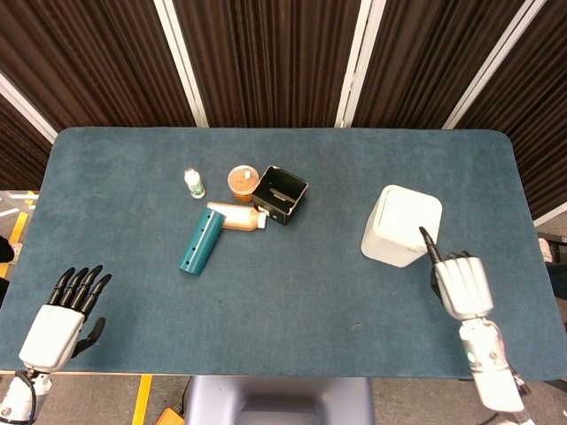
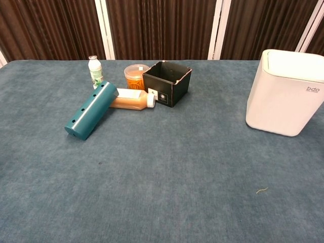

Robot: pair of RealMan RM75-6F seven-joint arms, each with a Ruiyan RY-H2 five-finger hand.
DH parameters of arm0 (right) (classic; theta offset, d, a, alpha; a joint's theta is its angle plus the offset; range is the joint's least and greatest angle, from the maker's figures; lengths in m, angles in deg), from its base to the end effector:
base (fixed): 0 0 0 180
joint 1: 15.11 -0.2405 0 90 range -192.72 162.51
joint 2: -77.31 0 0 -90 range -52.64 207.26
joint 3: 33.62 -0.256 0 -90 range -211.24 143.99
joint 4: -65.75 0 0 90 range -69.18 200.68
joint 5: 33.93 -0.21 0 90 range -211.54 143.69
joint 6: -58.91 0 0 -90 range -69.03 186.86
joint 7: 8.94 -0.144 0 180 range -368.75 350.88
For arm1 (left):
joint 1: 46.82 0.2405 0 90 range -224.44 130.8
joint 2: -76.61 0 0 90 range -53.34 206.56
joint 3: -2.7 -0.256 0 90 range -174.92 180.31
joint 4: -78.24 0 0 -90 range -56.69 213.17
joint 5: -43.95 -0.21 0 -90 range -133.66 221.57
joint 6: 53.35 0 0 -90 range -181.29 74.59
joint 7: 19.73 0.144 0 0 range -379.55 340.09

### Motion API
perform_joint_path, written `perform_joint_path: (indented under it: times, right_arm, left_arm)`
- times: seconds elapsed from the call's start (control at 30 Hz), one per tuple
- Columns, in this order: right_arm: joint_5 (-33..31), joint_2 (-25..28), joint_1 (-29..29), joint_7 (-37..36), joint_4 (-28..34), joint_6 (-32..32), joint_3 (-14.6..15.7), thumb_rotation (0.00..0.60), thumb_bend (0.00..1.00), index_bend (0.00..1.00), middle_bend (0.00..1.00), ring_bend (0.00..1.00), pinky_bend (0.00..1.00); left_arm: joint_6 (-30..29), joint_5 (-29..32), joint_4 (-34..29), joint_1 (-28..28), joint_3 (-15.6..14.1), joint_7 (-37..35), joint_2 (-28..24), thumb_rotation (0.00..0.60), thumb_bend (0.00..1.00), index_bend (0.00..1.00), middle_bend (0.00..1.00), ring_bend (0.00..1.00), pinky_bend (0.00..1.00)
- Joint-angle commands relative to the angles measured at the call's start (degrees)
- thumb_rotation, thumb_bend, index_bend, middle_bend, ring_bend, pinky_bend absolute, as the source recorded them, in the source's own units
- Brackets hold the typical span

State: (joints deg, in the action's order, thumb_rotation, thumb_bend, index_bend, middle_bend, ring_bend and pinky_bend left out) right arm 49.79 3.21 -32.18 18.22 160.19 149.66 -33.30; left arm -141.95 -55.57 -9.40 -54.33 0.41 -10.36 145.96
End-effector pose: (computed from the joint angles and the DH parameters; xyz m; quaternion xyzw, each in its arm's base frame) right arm -0.2482 -0.2247 0.1090 0.6538 -0.2408 0.3715 0.6137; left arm -0.2830 0.1718 0.1198 -0.6970 -0.2759 -0.3942 0.5316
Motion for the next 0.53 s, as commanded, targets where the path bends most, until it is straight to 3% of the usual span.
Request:
perform_joint_path:
  times: [0.03, 0.1, 0.17, 0.2, 0.3, 0.53]
  right_arm:
    - [7.7, 2.3, 7.8, -3.1, 0.0, 8.4, 5.6, 0.600, 0.57, 0.00, 0.08, 0.05, 0.15]
    - [9.4, 2.7, 11.3, -4.6, -1.2, 10.8, 8.4, 0.600, 0.55, 0.00, 0.01, 0.00, 0.06]
    - [9.7, 3.0, 14.4, -6.7, -0.6, 11.6, 10.9, 0.600, 0.52, 0.00, 0.00, 0.00, 0.01]
    - [12.9, 3.6, 14.3, -7.8, -1.0, 12.4, 11.6, 0.600, 0.51, 0.00, 0.00, 0.00, 0.00]
    - [15.4, 2.8, 16.1, -6.1, -3.8, 15.6, 10.4, 0.600, 0.50, 0.00, 0.00, 0.00, 0.00]
    - [14.6, 3.6, 16.6, -4.5, -2.4, 10.8, 9.7, 0.600, 0.50, 0.00, 0.00, 0.00, 0.00]
  left_arm:
    - [-0.1, -0.2, 0.0, 0.0, 0.0, 0.1, 0.0, 0.600, 0.45, 0.00, 0.00, 0.00, 0.00]
    - [-0.3, -0.4, 0.0, 0.1, -0.1, 0.1, 0.1, 0.600, 0.45, 0.00, 0.00, 0.00, 0.00]
    - [-0.5, -0.7, -0.2, 0.1, -0.2, -0.2, -0.1, 0.600, 0.45, 0.00, 0.00, 0.00, 0.00]
    - [-0.8, -1.0, -0.1, 0.1, -0.2, -0.6, -0.1, 0.600, 0.45, 0.00, 0.00, 0.00, 0.00]
    - [-1.4, -1.4, -0.1, 0.2, -0.4, -1.7, -0.6, 0.600, 0.45, 0.00, 0.00, 0.00, 0.00]
    - [-1.9, -1.3, 0.1, 0.3, -0.2, -2.8, -1.0, 0.600, 0.45, 0.00, 0.00, 0.00, 0.00]
